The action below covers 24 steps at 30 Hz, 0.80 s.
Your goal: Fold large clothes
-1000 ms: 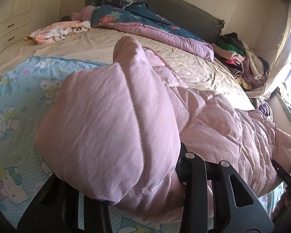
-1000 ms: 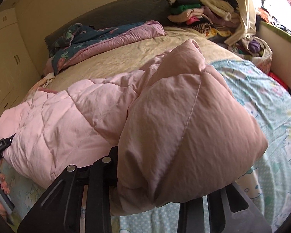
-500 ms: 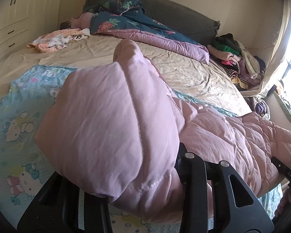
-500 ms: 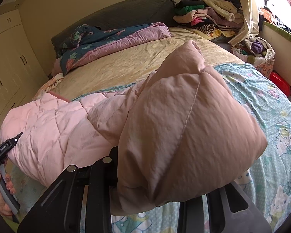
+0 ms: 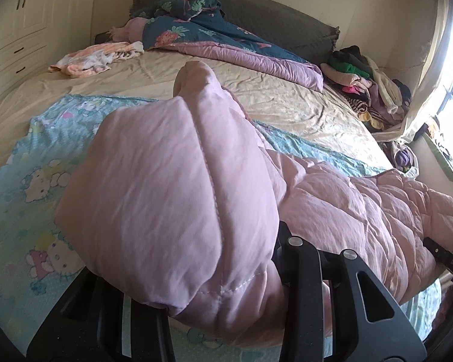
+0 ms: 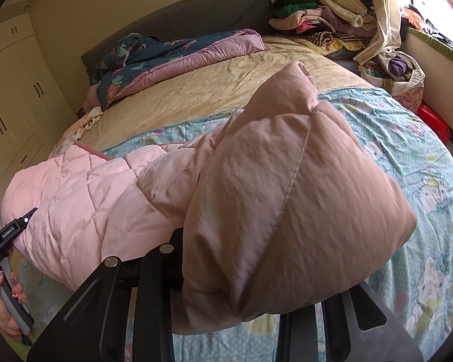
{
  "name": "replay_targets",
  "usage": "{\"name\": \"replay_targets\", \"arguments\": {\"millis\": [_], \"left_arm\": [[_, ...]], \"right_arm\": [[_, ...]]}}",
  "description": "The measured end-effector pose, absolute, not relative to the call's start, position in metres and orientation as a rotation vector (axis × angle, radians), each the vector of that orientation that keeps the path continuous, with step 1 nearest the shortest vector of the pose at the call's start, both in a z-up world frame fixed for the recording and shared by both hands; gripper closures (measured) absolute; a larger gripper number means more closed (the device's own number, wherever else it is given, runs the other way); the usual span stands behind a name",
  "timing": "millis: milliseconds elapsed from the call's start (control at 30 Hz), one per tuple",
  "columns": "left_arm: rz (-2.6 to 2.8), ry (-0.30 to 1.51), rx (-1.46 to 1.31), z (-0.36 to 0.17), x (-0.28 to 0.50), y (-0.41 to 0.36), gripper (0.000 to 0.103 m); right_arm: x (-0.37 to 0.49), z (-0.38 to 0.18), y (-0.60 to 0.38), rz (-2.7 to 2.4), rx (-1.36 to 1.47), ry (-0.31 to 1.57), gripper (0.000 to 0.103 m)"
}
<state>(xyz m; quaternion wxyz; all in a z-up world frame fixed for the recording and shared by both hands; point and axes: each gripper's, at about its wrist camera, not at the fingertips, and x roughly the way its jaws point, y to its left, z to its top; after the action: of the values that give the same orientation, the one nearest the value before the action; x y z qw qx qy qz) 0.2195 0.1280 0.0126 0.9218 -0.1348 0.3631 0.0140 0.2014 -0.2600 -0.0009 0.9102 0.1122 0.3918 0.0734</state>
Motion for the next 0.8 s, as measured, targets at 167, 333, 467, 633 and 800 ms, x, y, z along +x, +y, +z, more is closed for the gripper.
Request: {"name": "replay_targets", "arguments": {"millis": [167,333,467,633,800], "left_arm": [[0.025,0.754,-0.271,0.009,0.203,0.13,0.074],[0.022,0.756,-0.27,0.006,0.19,0.133,0.074],[0.019,0.759,-0.266,0.003,0.181,0.133,0.074],[0.013,0.758,-0.262,-0.002,0.167,0.135,0.073],[0.007,0.751,-0.262,-0.008,0.151,0.137,0.073]], "right_arm": [[0.185,-0.002,-0.259,0.153,0.229,0.815,0.075],[0.173,-0.003,-0.257,0.154,0.223,0.824,0.075],[0.165,-0.004,-0.257,0.154,0.225,0.832,0.075],[0.153,-0.007,-0.256,0.156,0.22,0.833,0.075],[0.137,-0.012,-0.256,0.157,0.225,0.827,0.075]]}}
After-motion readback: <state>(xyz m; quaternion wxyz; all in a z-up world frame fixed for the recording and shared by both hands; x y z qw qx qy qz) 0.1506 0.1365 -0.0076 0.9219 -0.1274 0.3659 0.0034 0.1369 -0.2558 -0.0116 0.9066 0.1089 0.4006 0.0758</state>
